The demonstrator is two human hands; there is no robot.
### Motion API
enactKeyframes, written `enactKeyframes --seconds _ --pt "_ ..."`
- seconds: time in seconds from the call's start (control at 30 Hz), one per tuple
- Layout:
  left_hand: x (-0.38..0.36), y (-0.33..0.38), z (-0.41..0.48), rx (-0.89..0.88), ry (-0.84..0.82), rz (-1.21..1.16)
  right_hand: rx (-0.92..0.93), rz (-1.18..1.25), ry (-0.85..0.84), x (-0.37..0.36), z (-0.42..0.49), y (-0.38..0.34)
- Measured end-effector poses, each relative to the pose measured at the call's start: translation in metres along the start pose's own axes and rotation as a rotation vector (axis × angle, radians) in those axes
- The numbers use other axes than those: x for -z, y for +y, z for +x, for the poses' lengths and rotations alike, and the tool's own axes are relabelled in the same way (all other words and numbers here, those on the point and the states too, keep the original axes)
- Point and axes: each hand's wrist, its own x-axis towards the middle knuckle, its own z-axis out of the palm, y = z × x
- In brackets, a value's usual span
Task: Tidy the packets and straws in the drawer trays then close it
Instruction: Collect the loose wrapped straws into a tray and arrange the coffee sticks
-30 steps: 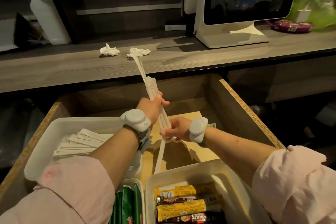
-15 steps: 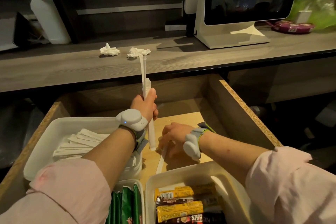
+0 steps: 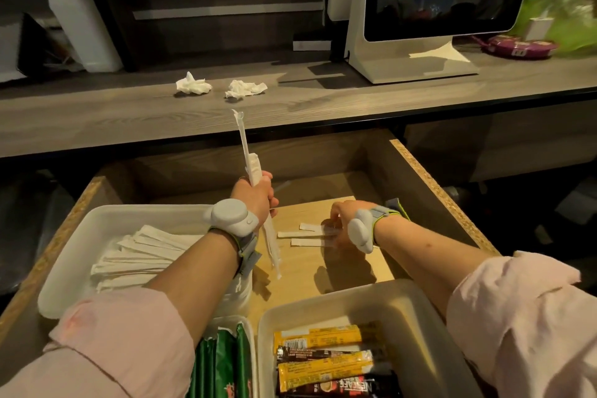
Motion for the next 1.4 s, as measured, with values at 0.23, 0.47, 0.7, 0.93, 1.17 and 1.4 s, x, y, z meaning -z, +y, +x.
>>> enactKeyframes --seconds 0.23,0.47,0.7,0.93,1.17,1.4 --pt "-0.01 -0.005 -0.006 0.084 0.005 -0.021 -0.017 -0.05 -0.106 -0.01 0.012 -0.001" --pt "-0.009 -0.002 -0.012 0.123 -0.021 -0.038 -0.012 -0.001 -0.016 -0.015 0.007 -0.005" --pt "0.008 -0.01 0.0 0.066 -0.011 0.224 0.168 0.941 0.052 0.013 -0.022 -0.032" --pt "0.017 0.004 0.006 0.096 0.084 0.34 0.281 1.048 -0.174 0.011 -0.003 -0.067" --pt "0.029 0.021 0.007 -0.011 0.152 0.08 0.245 -0.107 0.06 0.008 0.069 -0.083" --pt "0.031 0.016 0.002 0.032 0.138 0.063 0.245 -0.189 0.038 0.006 0.066 -0.096"
